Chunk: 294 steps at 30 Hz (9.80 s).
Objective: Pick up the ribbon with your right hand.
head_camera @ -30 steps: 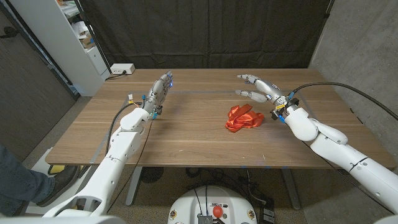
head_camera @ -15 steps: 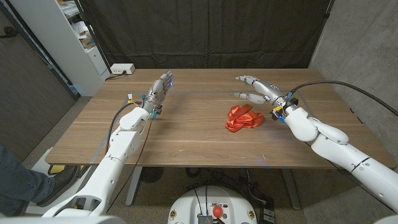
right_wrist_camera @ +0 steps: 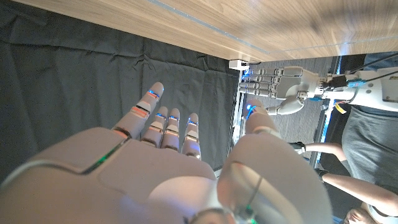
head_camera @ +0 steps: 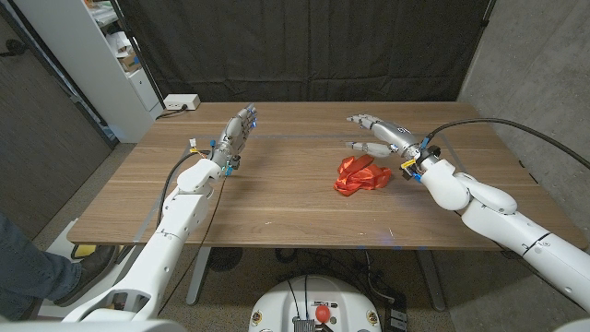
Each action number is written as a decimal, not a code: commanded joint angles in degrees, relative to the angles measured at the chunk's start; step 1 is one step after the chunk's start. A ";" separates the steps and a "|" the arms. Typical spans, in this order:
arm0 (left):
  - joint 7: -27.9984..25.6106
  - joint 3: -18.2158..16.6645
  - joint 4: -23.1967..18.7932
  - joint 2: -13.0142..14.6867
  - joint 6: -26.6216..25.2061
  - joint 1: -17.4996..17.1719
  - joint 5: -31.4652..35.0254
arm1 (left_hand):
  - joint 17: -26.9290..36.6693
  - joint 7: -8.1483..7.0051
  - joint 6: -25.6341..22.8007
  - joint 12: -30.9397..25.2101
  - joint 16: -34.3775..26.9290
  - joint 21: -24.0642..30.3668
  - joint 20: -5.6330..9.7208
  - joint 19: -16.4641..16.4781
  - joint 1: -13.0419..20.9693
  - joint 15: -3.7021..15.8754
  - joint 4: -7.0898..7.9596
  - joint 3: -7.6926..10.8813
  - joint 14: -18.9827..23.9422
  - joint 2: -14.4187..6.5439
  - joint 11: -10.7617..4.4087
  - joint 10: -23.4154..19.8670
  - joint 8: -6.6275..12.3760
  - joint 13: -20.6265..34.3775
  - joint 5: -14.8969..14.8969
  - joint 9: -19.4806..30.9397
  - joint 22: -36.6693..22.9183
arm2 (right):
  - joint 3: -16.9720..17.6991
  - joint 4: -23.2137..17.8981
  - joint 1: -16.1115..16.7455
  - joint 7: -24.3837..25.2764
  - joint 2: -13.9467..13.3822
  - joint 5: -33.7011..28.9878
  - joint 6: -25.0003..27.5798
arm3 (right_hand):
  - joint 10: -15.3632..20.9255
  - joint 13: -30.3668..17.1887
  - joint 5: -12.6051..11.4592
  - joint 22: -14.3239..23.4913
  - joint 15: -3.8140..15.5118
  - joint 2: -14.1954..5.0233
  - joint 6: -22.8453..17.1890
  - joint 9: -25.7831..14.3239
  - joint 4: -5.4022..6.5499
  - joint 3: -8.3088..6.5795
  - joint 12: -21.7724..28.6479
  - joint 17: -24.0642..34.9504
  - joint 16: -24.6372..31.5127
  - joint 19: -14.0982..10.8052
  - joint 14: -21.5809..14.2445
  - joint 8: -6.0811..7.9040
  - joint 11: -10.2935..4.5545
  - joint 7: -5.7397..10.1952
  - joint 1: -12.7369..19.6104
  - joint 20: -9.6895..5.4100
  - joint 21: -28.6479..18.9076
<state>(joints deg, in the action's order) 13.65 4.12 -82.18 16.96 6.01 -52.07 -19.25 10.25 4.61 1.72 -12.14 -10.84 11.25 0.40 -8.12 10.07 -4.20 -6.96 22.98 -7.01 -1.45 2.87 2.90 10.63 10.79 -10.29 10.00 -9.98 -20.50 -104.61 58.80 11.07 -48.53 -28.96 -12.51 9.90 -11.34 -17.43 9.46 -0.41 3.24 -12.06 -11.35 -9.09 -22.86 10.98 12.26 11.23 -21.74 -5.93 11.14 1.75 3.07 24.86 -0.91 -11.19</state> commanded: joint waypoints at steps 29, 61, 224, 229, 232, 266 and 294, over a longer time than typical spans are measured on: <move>0.35 0.58 1.01 -0.28 0.32 1.44 0.22 | 0.14 0.57 -0.21 0.10 0.06 -0.14 -0.42 -0.62 -0.10 -0.07 -0.44 -0.03 -0.17 -0.68 0.73 0.10 0.17 0.16 0.09 0.16 -0.20 | -2.44 -3.50 -0.46 -6.67 -1.89 -4.12 6.57 | -3.62 -0.26 -1.50 0.25 -2.49 1.41 2.44 -0.18 0.35 -0.21 -0.42 0.06 -0.13 -0.19 2.09 -0.31 1.23 1.60 1.08 5.62 0.35; 0.26 -0.01 0.36 -0.11 0.20 1.01 -0.14 | 0.16 0.26 -0.32 0.12 0.06 -0.19 -1.14 -1.13 -0.28 0.26 -0.47 -0.09 -0.18 -0.80 0.40 0.07 0.13 0.17 0.12 0.18 -0.25 | -4.89 -5.46 -1.02 -10.26 -1.94 -6.32 9.86 | -6.39 -0.33 -2.37 0.25 -3.64 2.31 5.54 -0.21 0.36 -0.09 -0.44 -0.02 -0.29 1.31 4.34 -0.61 1.47 2.11 1.70 9.30 0.71; -2.12 0.77 -2.45 -0.56 -1.97 -0.83 1.18 | 0.23 -0.03 -0.52 0.44 0.19 -0.40 -2.61 -5.58 -0.69 0.10 -0.60 0.06 -3.53 -1.64 -0.47 2.05 0.14 0.29 0.21 0.24 -0.37 | -13.66 10.59 -5.74 0.99 1.47 -9.32 5.57 | 22.61 0.15 -3.08 0.40 4.09 -2.29 -23.88 0.05 -0.83 -3.69 4.90 1.28 9.68 -27.02 -25.66 5.13 1.92 -4.83 23.46 -4.96 -3.88; -2.16 0.73 -2.45 -0.66 -1.99 -0.90 0.99 | 0.23 -0.01 -0.51 0.41 0.16 -0.37 -2.69 -5.61 -0.71 0.08 -0.59 0.06 -3.49 -1.65 -0.44 2.04 0.14 0.29 0.21 0.24 -0.37 | -13.76 10.70 -6.14 0.71 1.60 -9.76 5.62 | 25.69 0.23 -1.57 0.43 5.03 -3.50 -27.44 0.01 -0.96 -3.32 5.03 1.92 10.85 -28.70 -27.57 5.67 1.53 -4.31 27.66 -5.55 -3.88; -2.26 0.74 -2.40 -0.69 -2.05 -0.91 0.99 | 0.23 0.01 -0.53 0.38 0.14 -0.35 -2.71 -5.61 -0.72 0.12 -0.59 0.06 -3.47 -1.66 -0.35 1.98 0.14 0.29 0.21 0.24 -0.38 | -13.82 10.91 -6.30 0.88 1.78 -9.97 5.61 | 26.19 0.24 -0.95 0.46 5.60 -4.20 -28.24 -0.01 -0.93 -3.21 4.85 2.24 11.27 -28.96 -28.05 5.66 0.92 -3.96 29.25 -5.84 -3.78; -1.80 1.04 0.32 -1.35 -2.18 0.93 1.34 | 0.23 0.01 -0.69 0.32 0.08 -0.18 -2.92 -5.74 -0.82 0.03 -0.61 0.07 -3.47 -1.73 -0.52 2.13 0.16 0.31 0.20 0.22 -0.39 | -14.17 12.17 -7.61 3.82 3.32 -10.76 6.31 | 39.91 -0.86 6.62 1.11 12.27 -10.41 -40.53 -1.13 0.62 1.97 7.33 7.36 17.86 -37.41 -40.01 7.46 -5.57 0.30 39.95 -8.78 -6.81; -1.30 1.40 1.35 -1.80 -1.94 2.10 1.56 | 0.23 0.04 -0.74 0.27 0.06 -0.09 -2.92 -5.80 -0.88 -0.03 -0.63 0.09 -3.46 -1.77 -0.50 2.15 0.15 0.31 0.20 0.21 -0.40 | -11.05 7.73 -5.35 6.73 1.58 -11.53 7.70 | 42.22 -0.86 7.17 1.20 12.52 -11.25 -42.22 -1.35 0.45 2.60 7.61 7.98 17.82 -38.49 -42.03 7.73 -5.49 -0.19 41.65 -8.77 -7.68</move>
<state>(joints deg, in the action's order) 12.07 5.44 -81.30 15.29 3.73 -50.43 -17.70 10.25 4.50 1.23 -11.66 -10.38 10.82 -1.94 -9.86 9.15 -4.07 -7.41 22.99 -9.60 -2.97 2.55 4.86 10.63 10.79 -10.29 10.00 -10.25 -32.89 -94.79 52.52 16.63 -46.23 -39.54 -5.58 51.70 -12.13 -10.55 10.54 5.74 -7.98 -53.75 -12.36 -8.79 -20.50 18.40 20.09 29.06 -59.73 -47.52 18.68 -3.78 2.97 65.96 -9.82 -18.30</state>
